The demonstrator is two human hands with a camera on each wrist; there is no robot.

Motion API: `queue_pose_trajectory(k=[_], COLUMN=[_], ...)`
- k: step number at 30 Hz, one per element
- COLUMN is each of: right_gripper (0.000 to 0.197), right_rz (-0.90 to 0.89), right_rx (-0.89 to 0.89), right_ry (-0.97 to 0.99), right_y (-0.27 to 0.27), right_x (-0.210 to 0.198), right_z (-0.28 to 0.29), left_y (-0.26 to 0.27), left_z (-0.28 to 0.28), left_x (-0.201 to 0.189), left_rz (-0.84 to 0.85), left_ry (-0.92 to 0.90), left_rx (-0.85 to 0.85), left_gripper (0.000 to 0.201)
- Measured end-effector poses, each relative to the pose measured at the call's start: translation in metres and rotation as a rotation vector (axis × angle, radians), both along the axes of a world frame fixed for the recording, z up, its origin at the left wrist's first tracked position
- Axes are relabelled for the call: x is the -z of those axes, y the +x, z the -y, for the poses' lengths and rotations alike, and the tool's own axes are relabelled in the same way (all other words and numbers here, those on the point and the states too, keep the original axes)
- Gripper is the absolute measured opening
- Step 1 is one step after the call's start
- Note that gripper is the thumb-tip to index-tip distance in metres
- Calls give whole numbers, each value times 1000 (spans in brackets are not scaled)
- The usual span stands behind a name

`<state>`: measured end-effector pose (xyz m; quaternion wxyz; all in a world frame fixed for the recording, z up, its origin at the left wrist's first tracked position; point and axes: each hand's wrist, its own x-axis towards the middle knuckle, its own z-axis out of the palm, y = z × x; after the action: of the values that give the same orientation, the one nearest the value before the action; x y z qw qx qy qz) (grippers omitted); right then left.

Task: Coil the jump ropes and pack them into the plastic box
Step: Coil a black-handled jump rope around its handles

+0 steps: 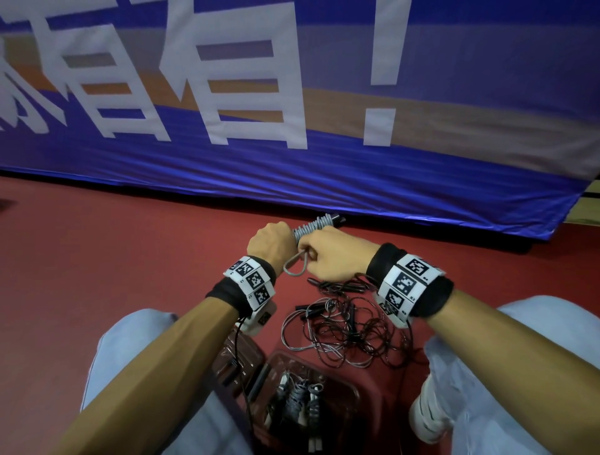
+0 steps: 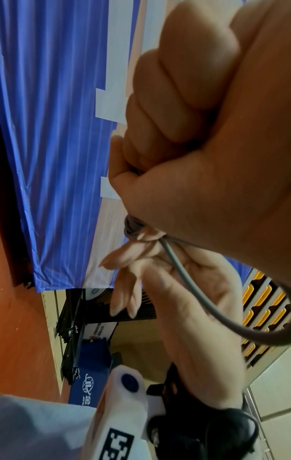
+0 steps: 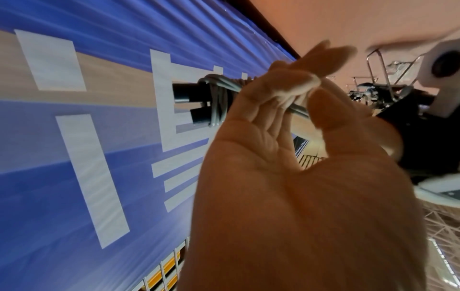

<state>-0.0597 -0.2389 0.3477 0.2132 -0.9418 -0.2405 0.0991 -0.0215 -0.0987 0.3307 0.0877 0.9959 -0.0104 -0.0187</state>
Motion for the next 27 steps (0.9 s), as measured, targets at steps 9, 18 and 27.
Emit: queue_pose_trajectory(k=[9, 18, 27], right_gripper=[17, 20, 32], right_rz=[349, 631, 614], right_rx=[-288, -300, 98], right_ry=[-133, -5, -164], right_y=[-5, 2, -3], right_x=[-15, -20, -5], right_z=[8, 16, 2], left_y=[-5, -23, -29], left_z=[-5, 5, 3], left_x=[0, -10, -8], left_rz=[-72, 41, 173], left_ry=[-32, -50, -73], left_rx=[152, 456, 228], left_gripper=[25, 22, 19])
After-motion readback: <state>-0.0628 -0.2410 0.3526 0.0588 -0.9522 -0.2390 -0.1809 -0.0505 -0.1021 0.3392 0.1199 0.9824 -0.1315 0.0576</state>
